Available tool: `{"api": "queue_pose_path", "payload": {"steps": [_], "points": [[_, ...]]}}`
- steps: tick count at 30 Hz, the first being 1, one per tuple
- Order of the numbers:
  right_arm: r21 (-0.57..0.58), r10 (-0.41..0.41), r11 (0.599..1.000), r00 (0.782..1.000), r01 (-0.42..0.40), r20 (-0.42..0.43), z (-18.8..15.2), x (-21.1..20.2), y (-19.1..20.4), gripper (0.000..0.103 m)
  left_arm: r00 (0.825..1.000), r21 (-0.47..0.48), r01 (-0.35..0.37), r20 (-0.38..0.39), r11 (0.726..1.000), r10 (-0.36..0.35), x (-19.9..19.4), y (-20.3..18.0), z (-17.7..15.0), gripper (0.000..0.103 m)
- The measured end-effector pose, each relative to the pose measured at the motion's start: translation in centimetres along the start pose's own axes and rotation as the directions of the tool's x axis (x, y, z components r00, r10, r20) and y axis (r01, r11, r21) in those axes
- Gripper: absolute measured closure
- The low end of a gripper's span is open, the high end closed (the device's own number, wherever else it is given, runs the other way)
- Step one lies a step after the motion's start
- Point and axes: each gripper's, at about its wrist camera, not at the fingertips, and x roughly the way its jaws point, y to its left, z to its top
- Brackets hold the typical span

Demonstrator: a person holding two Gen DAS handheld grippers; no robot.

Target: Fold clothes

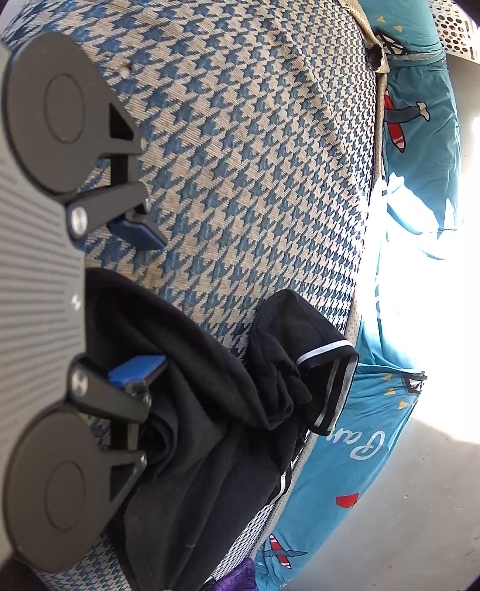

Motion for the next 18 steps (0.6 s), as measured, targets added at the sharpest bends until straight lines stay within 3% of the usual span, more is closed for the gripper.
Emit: {"api": "queue_pose_path", "payload": {"steps": [7,13,15,18], "points": [[-0.028,-0.115,0.993,0.991,0.117,0.066,1.1,-3.2,-1.1,0.092,0.999,-0.008,0.007,-0.032,1.000,-0.008,-1.1,0.4,-0.3,0.043],[-0.051,-0.239,0.970,0.971,0.238,-0.008,0.2,-1.4,-1.9,0.091,0.999,-0.024,0.005,-0.033,1.000,-0.006,-1.6,0.9,-0.6,0.045],[-0.049,-0.249,0.968,0.968,0.247,-0.036,0.0,-1.0,-2.2,0.085,1.000,-0.030,0.006,-0.031,1.000,-0.007,-1.6,1.0,-0.6,0.045],[-0.022,-0.242,0.970,0.970,0.243,0.013,0.1,-2.0,-2.5,0.070,1.000,-0.042,0.011,-0.028,0.999,-0.012,-1.6,1.0,-0.5,0.044]]}}
